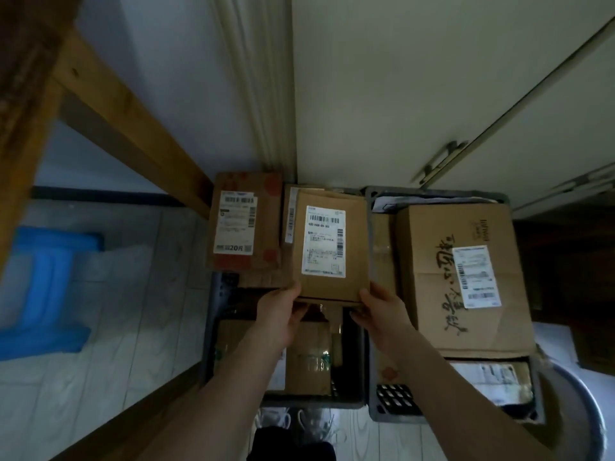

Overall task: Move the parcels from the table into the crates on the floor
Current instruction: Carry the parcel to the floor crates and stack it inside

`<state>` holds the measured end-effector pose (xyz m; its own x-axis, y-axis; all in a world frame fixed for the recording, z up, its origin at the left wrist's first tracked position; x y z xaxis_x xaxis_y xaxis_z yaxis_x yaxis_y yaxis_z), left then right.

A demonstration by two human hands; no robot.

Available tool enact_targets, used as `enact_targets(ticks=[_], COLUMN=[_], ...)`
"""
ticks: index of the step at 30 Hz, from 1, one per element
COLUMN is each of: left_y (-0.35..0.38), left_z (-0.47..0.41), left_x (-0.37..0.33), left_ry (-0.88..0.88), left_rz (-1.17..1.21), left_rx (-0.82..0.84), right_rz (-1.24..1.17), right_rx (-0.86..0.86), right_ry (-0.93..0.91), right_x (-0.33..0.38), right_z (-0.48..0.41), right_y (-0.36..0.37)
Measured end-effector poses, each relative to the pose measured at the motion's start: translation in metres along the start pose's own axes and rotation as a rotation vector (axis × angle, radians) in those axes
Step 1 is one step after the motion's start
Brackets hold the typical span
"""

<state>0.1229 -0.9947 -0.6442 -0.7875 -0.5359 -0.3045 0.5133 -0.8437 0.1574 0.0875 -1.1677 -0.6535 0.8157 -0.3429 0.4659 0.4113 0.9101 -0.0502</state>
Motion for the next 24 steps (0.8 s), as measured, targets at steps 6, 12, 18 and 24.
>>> enact_targets(ticks=[6,12,18,24], left_y=[0.007,0.009,0.008,0.007], left_z=[-0.059,-0.088,-0.094,-0.092], left_x=[0.003,-0.001,-0.005,-0.006], left_ry=[0.002,0.038,0.035,-0.004], left_rz=[0.043,0.027,0.018,0.074], left_rx=[0.006,-0.011,-0.003,0.035], right_rz=[0.011,0.067,0.13,0.113], right_rx=[-0.016,0.0,-0.022,-0.069], right_ry=[-0.064,-0.146,-0.158,-0.168], right_x=[0.005,0.012,0.016,0.019], right_z=[-0.051,-0.076,-0.08,-0.08], right_y=[0.023,0.043,0.047,0.045])
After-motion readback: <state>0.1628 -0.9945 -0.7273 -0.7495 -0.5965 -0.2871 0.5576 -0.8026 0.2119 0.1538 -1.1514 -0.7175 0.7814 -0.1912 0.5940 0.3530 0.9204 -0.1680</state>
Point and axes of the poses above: each hand's wrist, its own z-axis away from the middle knuckle, its own y-axis out of the palm, x = y × z, the point moved 5 cm from there along -z, towards the middle knuckle, and after that the axes turned 9 degrees about z, right-handed, at the moved point
